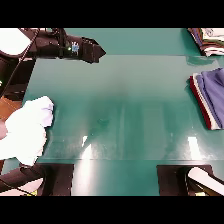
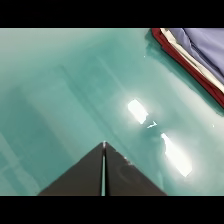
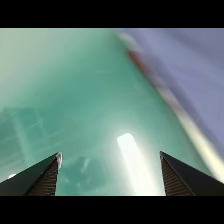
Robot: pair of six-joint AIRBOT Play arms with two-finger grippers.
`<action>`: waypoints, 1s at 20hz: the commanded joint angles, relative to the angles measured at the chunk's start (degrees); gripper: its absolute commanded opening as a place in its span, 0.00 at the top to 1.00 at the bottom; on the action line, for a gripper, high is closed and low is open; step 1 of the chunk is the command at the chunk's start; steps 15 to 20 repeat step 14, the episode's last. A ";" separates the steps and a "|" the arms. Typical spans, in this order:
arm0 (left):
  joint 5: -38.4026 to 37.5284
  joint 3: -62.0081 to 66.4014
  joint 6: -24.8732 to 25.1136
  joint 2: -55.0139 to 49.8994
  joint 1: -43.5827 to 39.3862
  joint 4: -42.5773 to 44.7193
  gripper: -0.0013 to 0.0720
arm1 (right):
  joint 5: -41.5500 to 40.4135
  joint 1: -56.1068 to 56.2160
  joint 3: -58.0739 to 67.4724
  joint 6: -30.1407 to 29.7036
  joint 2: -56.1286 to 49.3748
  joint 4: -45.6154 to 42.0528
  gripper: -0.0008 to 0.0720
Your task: Fold the shirts.
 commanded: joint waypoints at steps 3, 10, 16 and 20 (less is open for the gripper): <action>0.66 0.00 -0.02 0.00 0.02 -0.37 0.95 | -4.46 16.79 -0.15 -0.02 5.55 3.63 0.31; 0.66 0.00 -0.02 0.00 0.02 -0.35 0.95 | -8.24 30.75 -0.17 -3.02 7.19 3.56 0.96; 0.66 0.00 -0.02 0.00 0.02 -0.35 0.95 | -8.13 31.56 -0.17 -2.99 7.21 3.63 0.96; 0.66 0.00 -0.02 0.00 0.02 -0.35 0.95 | -8.13 31.56 -0.17 -2.99 7.21 3.63 0.96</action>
